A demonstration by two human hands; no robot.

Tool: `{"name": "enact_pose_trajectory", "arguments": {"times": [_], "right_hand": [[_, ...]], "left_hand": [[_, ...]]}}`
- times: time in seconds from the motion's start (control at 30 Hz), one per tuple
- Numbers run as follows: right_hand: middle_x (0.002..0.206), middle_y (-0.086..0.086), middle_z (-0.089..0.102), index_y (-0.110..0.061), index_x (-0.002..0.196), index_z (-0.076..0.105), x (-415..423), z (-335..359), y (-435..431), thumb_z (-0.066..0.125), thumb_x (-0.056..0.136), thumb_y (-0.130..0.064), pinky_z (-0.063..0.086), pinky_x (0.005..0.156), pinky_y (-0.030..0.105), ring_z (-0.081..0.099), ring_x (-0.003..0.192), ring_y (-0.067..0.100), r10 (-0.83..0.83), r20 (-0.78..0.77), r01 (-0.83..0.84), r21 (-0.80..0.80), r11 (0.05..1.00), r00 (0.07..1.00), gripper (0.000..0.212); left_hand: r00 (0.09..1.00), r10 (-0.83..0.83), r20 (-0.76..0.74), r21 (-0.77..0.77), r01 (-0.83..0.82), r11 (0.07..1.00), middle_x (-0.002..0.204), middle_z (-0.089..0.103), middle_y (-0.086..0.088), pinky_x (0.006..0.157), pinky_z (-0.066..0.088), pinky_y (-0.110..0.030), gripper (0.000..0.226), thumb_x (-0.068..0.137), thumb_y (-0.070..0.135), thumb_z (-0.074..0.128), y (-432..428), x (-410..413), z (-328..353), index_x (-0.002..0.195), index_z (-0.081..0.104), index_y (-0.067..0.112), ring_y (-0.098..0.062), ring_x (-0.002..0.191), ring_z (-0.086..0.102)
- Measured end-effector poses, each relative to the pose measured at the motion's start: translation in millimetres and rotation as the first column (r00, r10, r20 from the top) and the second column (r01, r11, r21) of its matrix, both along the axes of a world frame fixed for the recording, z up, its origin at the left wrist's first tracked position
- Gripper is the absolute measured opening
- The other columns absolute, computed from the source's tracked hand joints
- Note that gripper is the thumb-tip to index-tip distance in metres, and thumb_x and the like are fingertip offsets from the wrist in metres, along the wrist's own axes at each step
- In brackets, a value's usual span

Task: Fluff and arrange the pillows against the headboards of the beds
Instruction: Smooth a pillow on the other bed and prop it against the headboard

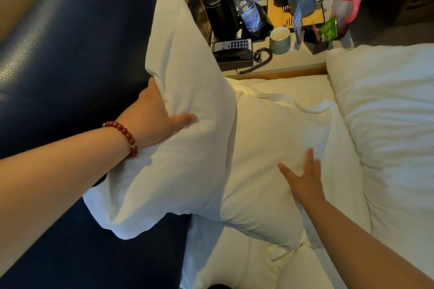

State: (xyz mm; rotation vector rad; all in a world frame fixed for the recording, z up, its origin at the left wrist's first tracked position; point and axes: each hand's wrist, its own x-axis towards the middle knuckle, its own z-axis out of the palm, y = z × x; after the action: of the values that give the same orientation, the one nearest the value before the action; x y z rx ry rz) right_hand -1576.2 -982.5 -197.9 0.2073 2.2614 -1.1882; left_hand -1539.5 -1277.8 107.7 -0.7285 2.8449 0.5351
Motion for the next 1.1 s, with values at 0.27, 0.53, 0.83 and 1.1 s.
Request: {"name": "enact_pose_trajectory", "arguments": {"times": [0.27, 0.53, 0.83, 1.1], "right_hand": [[0.155, 0.012, 0.031, -0.017, 0.153, 0.014, -31, 10, -12, 0.086, 0.057, -0.059, 0.037, 0.110, 0.047, 0.039, 0.136, 0.034, -0.285, 0.187, 0.302, -0.074, 0.950, 0.940, 0.127], [0.141, 0.023, 0.047, -0.011, 0.147, 0.021, -93, 38, 22, 0.082, 0.062, -0.062, 0.043, 0.096, 0.047, 0.052, 0.122, 0.042, -0.188, -0.062, 0.194, 0.122, 0.973, 0.980, 0.116], [0.157, 0.016, 0.021, -0.033, 0.154, -0.003, -55, 11, 22, 0.046, 0.067, -0.089, 0.025, 0.109, 0.060, 0.024, 0.141, 0.037, -0.167, -0.032, 0.166, 0.390, 0.906, 0.985, 0.115], [0.164, 0.010, 0.005, -0.041, 0.152, -0.008, -59, 5, 43, 0.050, 0.068, -0.087, 0.027, 0.111, 0.057, 0.024, 0.144, 0.039, -0.037, -0.037, 0.046, 0.281, 0.959, 0.999, 0.112]], "left_hand": [[1.000, 0.005, -0.014, 0.034, -0.005, 0.999, 0.151, 0.038, 0.004, 0.107, 0.042, -0.046, 0.111, 0.066, 0.061, 0.077, -1, -1, 0, 0.151, 0.013, 0.030, -0.023, 0.132, 0.044], [0.984, 0.052, 0.171, 0.055, -0.063, 0.997, 0.157, 0.030, -0.004, 0.111, 0.038, -0.045, 0.118, 0.072, 0.056, 0.076, 2, 9, -29, 0.154, -0.002, 0.021, -0.027, 0.137, 0.039], [0.992, 0.117, 0.054, 0.041, -0.119, 0.992, 0.155, 0.031, -0.005, 0.110, 0.039, -0.046, 0.119, 0.071, 0.049, 0.081, 2, 3, -30, 0.153, -0.001, 0.024, -0.029, 0.134, 0.042], [0.988, -0.149, -0.032, -0.343, 0.129, 0.930, 0.164, 0.000, -0.006, 0.114, 0.023, -0.054, 0.116, 0.076, 0.055, 0.073, 12, 7, -28, 0.154, -0.007, 0.022, -0.035, 0.147, 0.014]]}}
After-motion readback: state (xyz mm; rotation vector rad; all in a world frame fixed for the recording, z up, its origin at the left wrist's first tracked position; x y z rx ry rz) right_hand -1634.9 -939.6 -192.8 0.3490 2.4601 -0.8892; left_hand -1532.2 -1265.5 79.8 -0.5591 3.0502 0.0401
